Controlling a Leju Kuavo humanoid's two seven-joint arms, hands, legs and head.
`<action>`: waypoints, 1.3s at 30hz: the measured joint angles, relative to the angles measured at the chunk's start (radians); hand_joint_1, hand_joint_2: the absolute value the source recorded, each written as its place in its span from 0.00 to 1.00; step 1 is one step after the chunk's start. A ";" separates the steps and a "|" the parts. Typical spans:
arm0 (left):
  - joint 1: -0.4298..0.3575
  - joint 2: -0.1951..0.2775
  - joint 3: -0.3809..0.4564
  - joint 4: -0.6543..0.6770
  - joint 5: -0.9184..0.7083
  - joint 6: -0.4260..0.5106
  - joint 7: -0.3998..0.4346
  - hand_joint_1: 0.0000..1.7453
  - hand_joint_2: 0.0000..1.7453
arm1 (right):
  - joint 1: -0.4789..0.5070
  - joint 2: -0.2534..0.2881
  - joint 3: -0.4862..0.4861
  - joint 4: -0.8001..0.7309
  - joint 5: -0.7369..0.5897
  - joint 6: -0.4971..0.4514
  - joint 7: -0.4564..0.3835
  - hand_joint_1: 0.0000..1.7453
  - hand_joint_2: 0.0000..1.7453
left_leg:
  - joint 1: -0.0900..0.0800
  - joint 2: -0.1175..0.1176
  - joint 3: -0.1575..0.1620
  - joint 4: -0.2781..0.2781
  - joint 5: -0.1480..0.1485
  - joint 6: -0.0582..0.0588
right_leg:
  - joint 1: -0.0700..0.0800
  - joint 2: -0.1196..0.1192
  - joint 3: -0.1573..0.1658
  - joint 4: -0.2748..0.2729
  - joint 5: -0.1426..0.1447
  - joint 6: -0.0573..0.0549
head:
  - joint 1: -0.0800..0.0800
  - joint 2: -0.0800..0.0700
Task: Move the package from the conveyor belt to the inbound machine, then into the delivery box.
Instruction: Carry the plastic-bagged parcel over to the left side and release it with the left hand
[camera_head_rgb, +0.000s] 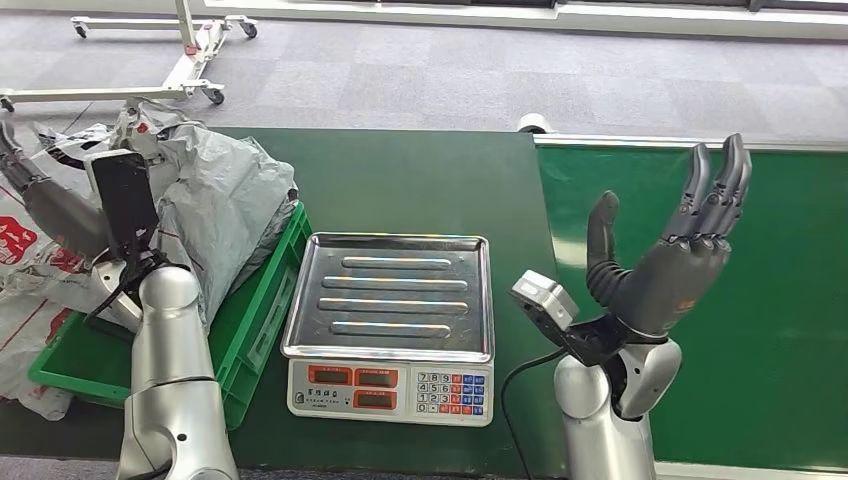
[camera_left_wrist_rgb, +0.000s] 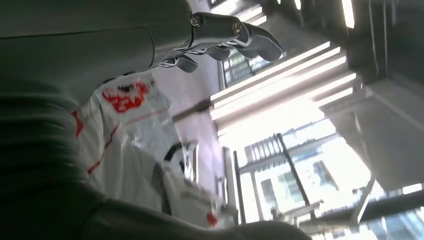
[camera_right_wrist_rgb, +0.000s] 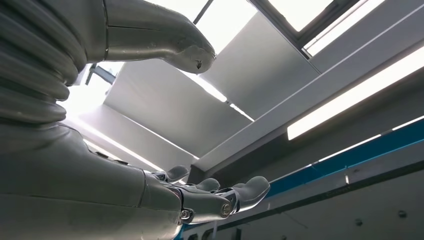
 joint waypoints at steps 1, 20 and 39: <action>0.006 0.002 -0.023 -0.007 0.057 -0.034 -0.006 0.00 0.75 | 0.000 0.000 -0.001 0.000 -0.003 0.000 -0.001 0.00 1.00 | 0.000 0.000 0.000 0.000 0.000 0.000 | 0.000 0.000 0.000 0.000 0.000 0.000 | 0.000 0.000; 0.280 0.041 -0.343 -0.510 0.799 -0.258 -0.335 0.00 1.00 | 0.037 -0.001 -0.020 -0.337 -0.518 -0.003 -0.194 0.00 1.00 | 0.000 0.000 0.000 0.000 -0.002 0.000 | 0.000 -0.001 0.000 0.000 -0.002 0.001 | 0.000 0.000; 0.348 0.104 -0.371 -0.934 0.799 -0.082 -0.334 0.00 1.00 | 0.111 -0.012 -0.268 -0.556 -0.483 -0.003 -0.193 0.00 1.00 | 0.000 0.000 0.001 0.000 -0.002 0.000 | 0.000 -0.001 0.001 -0.001 -0.003 0.001 | 0.000 0.000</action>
